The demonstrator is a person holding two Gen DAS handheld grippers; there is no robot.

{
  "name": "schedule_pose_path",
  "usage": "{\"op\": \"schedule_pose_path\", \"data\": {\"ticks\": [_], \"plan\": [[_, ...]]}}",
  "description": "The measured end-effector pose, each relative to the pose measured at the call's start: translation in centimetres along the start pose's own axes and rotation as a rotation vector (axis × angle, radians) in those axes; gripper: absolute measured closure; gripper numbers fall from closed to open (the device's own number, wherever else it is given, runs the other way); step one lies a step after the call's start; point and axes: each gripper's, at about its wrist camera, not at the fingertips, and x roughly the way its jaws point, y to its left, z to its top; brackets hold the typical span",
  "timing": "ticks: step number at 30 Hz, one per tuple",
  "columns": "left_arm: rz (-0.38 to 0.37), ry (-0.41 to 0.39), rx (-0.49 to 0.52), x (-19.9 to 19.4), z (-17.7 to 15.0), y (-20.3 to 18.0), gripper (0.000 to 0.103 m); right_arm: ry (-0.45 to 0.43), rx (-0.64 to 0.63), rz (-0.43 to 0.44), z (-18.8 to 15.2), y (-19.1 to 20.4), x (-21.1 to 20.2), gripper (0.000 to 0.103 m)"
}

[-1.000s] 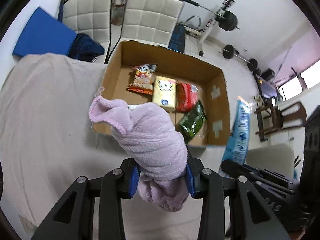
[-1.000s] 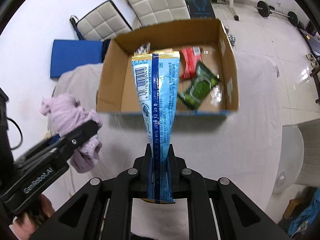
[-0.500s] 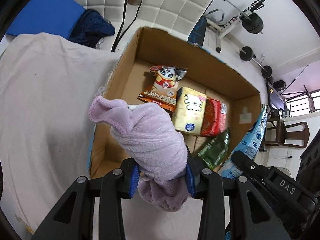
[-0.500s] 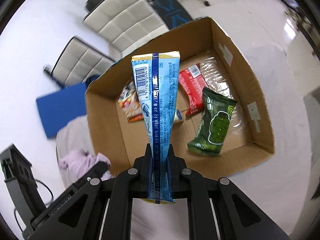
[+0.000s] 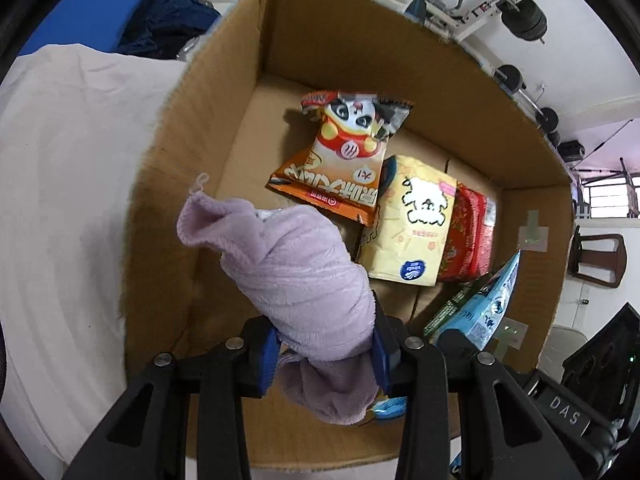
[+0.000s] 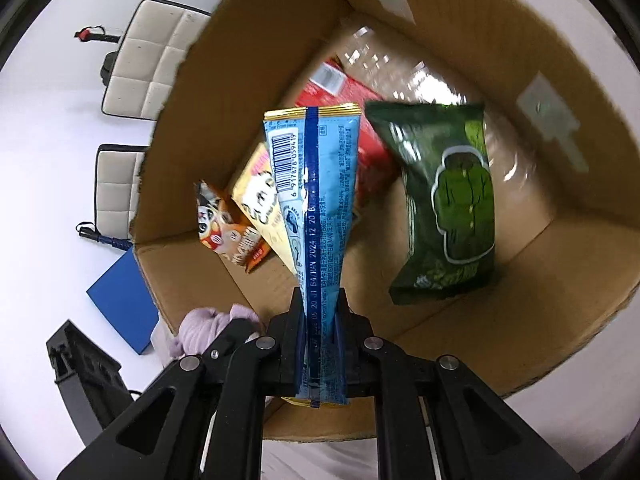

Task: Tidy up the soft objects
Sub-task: 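Carry towel and blue bar into the box and open both tools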

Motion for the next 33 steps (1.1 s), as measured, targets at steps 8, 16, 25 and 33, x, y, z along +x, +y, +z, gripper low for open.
{"op": "schedule_pose_path", "data": {"ticks": [8,16,25,33], "plan": [[0.021,0.044,-0.009,0.6,0.1,0.6,0.062,0.048,0.016,0.004,-0.1,-0.2,2.4,0.087],[0.029,0.01,-0.013,-1.7,-0.2,0.9,0.048,0.021,-0.063,-0.018,0.6,1.1,0.3,0.059],[0.14,-0.099,0.107,-5.6,-2.4,-0.5,0.037,-0.014,-0.348,-0.253,-0.1,3.5,-1.8,0.059],[0.219,-0.184,0.177,-7.1,-5.3,-1.3,0.028,-0.127,-0.655,-0.502,-2.3,4.3,-4.2,0.058]]}}
